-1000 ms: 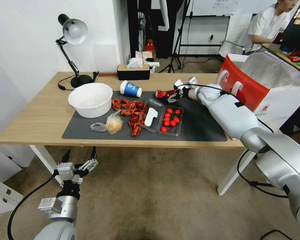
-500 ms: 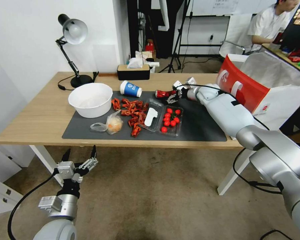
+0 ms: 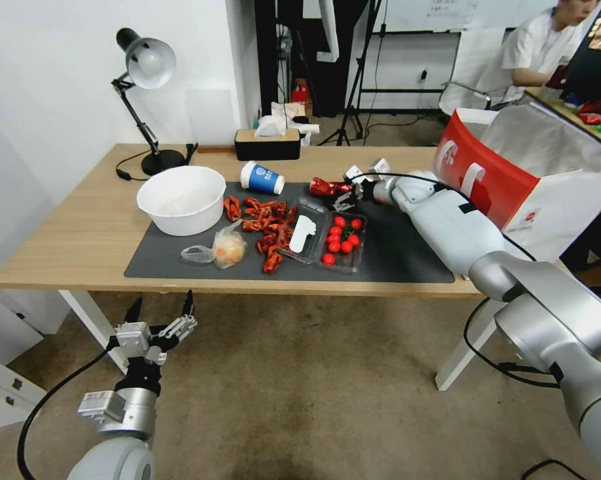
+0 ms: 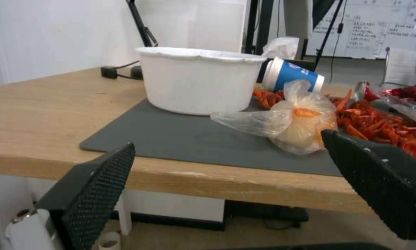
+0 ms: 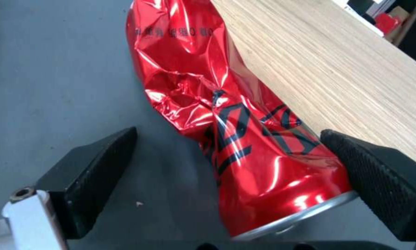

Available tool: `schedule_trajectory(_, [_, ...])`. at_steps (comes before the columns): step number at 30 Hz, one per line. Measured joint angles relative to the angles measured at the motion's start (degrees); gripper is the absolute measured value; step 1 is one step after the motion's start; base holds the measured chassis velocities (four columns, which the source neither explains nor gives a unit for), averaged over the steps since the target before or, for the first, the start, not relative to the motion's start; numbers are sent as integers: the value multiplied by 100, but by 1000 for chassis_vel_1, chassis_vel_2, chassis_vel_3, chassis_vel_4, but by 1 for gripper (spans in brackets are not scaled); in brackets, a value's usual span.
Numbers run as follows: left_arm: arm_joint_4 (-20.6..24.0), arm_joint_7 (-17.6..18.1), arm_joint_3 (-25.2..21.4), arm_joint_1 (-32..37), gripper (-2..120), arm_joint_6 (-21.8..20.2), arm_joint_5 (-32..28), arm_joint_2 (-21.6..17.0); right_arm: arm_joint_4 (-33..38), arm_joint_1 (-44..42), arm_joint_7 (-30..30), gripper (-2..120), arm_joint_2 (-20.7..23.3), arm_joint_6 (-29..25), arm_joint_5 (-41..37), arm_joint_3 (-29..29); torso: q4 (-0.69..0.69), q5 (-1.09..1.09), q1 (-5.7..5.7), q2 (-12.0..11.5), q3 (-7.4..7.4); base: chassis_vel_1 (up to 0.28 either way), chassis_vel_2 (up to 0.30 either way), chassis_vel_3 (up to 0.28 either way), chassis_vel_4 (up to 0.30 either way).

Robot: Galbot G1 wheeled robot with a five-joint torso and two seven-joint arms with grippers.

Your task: Pick up the trash from the table and place it into the takeout bag.

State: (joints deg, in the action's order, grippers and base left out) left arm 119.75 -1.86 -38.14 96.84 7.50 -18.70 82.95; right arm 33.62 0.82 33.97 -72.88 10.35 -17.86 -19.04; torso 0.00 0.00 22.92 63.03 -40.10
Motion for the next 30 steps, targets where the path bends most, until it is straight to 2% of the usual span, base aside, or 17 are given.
schedule_trajectory(8, [-4,0,-1,-16,100,0,-24,-25,7,0,18,99,-5,0,1,9,-1,0,0,0,0,0,0,0,0])
schedule_trajectory(10, [-11,-1,-3,-26,100,1,-38,-35,33,-14,20,89,-10,-2,-10,48,0,-1,0,0,0,0,0,0,0])
schedule_trajectory(14, [-16,-1,-3,-39,100,2,-41,-37,54,-31,20,80,-7,-12,-20,59,0,0,0,0,0,0,0,0,0])
schedule_trajectory(16, [-20,-1,1,-54,100,2,-44,-42,63,-38,20,68,-5,-22,-25,63,-1,0,0,0,0,0,0,0,0])
schedule_trajectory(17, [-20,-1,1,-54,100,2,-44,-42,63,-38,20,68,-5,-22,-25,63,-1,0,0,0,0,0,0,0,0])
schedule_trajectory(19, [-30,-1,6,-61,100,2,-46,-51,69,-45,17,58,-4,-32,-29,64,0,0,0,0,0,0,0,0,0])
schedule_trajectory(23, [-36,-1,11,-69,100,8,-47,-60,68,-47,-15,51,-3,-40,-37,64,0,0,0,0,0,0,0,0,0])
schedule_trajectory(30, [-28,-1,12,-73,100,11,-47,-80,101,-60,-45,51,28,-41,-56,76,0,0,0,0,0,0,0,0,0])
